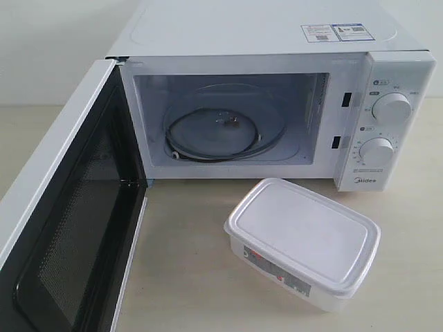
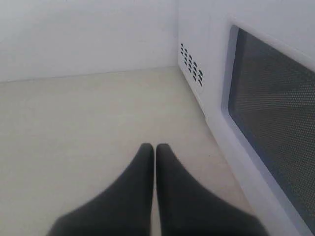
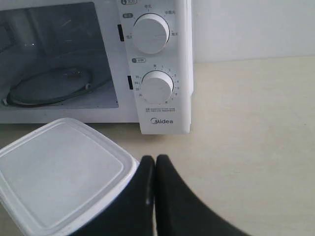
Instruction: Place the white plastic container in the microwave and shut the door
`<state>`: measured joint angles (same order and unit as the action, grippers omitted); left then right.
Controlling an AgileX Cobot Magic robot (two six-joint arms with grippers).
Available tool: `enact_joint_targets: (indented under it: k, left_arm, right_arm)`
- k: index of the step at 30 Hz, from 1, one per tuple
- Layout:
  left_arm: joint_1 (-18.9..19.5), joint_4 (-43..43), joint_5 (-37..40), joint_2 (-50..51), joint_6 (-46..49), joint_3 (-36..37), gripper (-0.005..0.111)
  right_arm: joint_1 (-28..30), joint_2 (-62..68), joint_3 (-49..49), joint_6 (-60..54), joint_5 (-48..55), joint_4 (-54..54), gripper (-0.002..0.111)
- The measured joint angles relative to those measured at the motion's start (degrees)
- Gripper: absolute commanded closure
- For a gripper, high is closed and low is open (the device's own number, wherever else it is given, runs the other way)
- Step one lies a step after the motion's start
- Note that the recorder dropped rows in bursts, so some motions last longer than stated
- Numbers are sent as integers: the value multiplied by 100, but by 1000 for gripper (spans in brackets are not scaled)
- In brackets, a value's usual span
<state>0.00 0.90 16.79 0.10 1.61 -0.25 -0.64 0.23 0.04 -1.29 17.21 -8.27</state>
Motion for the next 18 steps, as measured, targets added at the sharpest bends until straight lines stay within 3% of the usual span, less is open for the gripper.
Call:
enact_joint_targets:
  k: [18]
  left_arm:
    - [0, 0, 0, 0, 0, 0, 103]
  right_arm:
    - [0, 0, 0, 0, -337, -11, 109]
